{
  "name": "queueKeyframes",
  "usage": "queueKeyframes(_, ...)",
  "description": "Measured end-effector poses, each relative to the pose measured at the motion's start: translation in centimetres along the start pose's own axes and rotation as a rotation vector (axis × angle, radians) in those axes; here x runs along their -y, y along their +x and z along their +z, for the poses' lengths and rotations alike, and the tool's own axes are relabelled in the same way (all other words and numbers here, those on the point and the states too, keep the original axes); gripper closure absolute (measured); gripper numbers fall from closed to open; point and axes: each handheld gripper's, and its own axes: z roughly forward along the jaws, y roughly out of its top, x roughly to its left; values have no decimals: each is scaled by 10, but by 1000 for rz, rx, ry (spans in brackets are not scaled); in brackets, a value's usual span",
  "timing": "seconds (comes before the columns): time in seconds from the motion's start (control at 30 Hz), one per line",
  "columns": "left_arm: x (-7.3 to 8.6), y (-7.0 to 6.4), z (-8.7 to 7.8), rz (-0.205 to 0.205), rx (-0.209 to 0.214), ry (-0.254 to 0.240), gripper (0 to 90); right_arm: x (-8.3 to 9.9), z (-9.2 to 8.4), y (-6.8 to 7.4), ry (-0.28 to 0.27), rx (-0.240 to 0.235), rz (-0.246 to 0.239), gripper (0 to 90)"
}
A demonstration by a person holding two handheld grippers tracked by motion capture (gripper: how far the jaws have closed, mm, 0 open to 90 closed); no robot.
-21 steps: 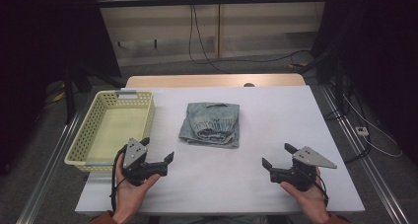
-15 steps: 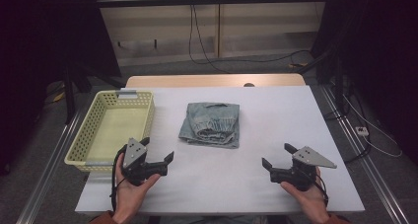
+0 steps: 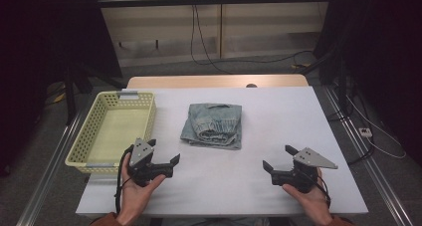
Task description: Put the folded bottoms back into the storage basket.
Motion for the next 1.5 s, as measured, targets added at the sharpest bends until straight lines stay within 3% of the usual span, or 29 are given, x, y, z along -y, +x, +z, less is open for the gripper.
queueKeyframes(0.33, -3, -1, 5, 14, 6, 28, 57, 1, 0, 0, 6, 0, -4, 49)
queueKeyframes(0.67, -22, -1, 21, 23, 20, 25, 54, 2, 2, -3, 11, -2, 10, 51)
queueKeyframes(1.13, -36, 4, 46, -19, 8, 19, 52, 2, 4, -4, 20, 2, 37, 61)
queueKeyframes(1.27, -42, 3, 51, -31, 38, 50, 58, 2, 4, -5, 19, 2, 39, 61)
queueKeyframes(1.33, -46, -1, 51, -16, 46, 78, 58, 2, 4, -5, 19, -2, 35, 60)
queueKeyframes(1.4, -49, -2, 52, -8, 48, 53, 64, 2, 3, -5, 17, 0, 37, 60)
queueKeyframes(1.5, -54, -1, 57, -22, 44, 57, 61, 2, 4, -5, 15, -2, 38, 60)
